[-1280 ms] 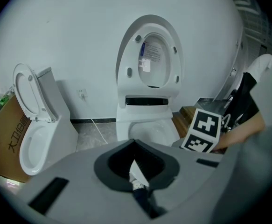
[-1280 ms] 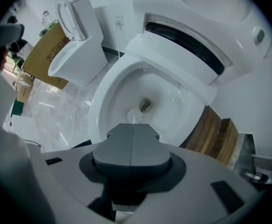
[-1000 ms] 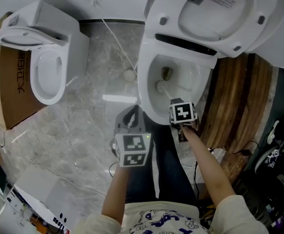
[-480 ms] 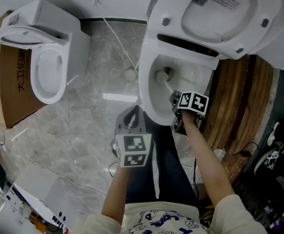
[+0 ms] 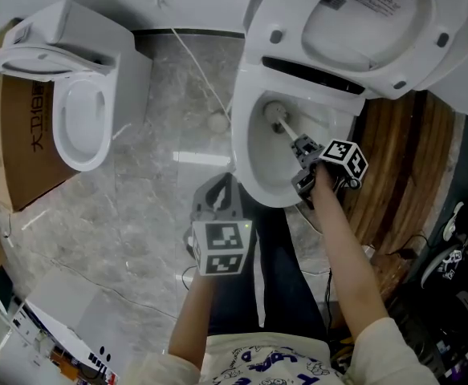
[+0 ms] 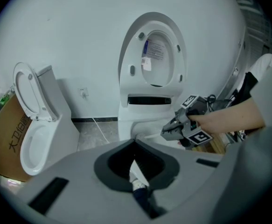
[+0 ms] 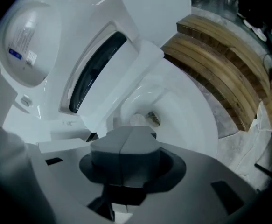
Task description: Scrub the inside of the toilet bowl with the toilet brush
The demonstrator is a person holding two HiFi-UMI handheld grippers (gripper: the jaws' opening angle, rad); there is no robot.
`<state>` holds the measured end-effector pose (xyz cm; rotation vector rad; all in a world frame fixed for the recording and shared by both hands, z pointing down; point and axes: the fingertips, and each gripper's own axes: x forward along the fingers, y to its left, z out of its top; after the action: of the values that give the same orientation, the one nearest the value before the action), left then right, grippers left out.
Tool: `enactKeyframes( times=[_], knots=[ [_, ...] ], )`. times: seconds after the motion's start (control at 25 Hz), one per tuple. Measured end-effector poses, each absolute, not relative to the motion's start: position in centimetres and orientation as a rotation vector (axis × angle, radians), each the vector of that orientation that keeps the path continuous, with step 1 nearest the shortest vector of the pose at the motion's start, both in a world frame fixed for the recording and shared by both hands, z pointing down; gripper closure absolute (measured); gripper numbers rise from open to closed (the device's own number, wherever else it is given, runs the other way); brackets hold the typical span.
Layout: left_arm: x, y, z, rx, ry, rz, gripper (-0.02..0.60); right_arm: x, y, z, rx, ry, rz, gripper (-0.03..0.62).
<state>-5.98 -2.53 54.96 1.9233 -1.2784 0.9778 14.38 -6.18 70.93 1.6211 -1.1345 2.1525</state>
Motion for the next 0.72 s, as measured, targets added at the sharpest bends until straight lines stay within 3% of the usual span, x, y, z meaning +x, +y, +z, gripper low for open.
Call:
enactKeyframes(
  times=[0.36, 0.72],
  knots=[
    [-5.6, -3.0, 55.1, 1.923, -1.276, 0.98, 0.58, 17.2, -6.5, 69.7, 1.899, -0.872, 2.487, 0.424],
    [-5.5, -2.8, 55.0, 1.924, -1.277, 0.977, 0.58, 17.5, -6.6, 69.4, 1.898, -0.91, 2.475, 0.424]
  ],
)
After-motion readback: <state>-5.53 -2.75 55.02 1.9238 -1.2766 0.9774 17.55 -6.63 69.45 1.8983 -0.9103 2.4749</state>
